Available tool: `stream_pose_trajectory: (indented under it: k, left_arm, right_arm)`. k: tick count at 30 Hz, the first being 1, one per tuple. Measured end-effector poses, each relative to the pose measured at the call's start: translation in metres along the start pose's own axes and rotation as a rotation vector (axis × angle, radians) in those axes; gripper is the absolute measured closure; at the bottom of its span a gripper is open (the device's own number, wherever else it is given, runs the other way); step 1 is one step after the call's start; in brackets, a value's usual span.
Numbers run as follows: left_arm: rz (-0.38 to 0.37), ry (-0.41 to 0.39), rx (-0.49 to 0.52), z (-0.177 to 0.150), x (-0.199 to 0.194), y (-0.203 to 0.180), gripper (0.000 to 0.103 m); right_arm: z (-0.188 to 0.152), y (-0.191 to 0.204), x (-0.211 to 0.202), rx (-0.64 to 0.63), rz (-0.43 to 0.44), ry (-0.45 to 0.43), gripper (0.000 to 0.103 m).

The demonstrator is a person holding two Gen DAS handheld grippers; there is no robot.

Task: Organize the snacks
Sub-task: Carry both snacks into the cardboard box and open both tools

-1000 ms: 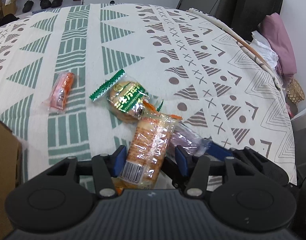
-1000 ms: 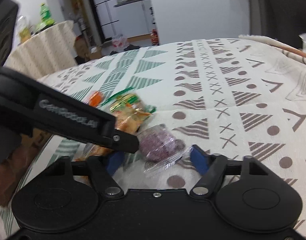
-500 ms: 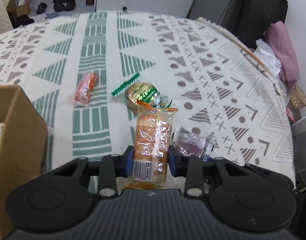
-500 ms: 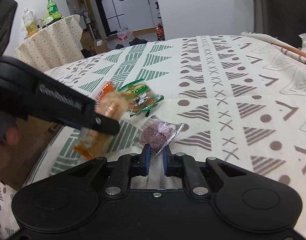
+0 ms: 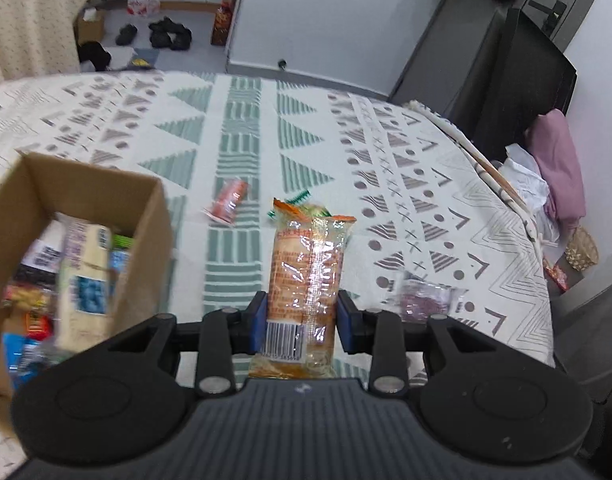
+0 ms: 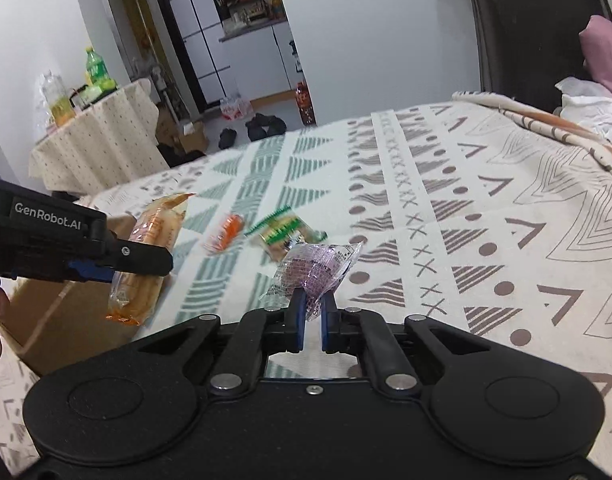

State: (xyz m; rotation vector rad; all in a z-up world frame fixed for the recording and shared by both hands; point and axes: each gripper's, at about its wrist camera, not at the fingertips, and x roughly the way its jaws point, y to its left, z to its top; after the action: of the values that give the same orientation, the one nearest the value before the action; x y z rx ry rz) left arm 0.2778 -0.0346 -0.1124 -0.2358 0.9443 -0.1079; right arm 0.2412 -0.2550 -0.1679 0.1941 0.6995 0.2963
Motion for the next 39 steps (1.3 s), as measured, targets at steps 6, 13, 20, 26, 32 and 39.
stream_pose_trajectory:
  k: [6, 13, 20, 26, 32, 39]
  left_arm:
    - [0.025, -0.066, -0.06, -0.002, -0.036, 0.016, 0.069]
    - [0.049, -0.136, -0.109, 0.003, -0.069, 0.034, 0.069]
    - [0.075, -0.184, -0.178, 0.013, -0.089, 0.067, 0.069]
    - [0.086, -0.197, -0.241, 0.017, -0.098, 0.104, 0.069]
    - [0.08, -0.197, -0.292, 0.017, -0.104, 0.137, 0.069]
    - [0.078, -0.182, -0.345, 0.015, -0.102, 0.166, 0.069]
  right_arm:
    - [0.008, 0.016, -0.018, -0.019, 0.004, -0.029, 0.095]
    - [0.027, 0.04, -0.03, -0.002, 0.048, -0.042, 0.095]
    - [0.043, 0.077, -0.036, -0.06, 0.077, -0.055, 0.095]
    - [0.049, 0.109, -0.029, -0.098, 0.093, -0.059, 0.095]
    - [0.049, 0.142, -0.02, -0.12, 0.123, -0.051, 0.095]
    - [0.048, 0.181, -0.009, -0.154, 0.159, -0.039, 0.095]
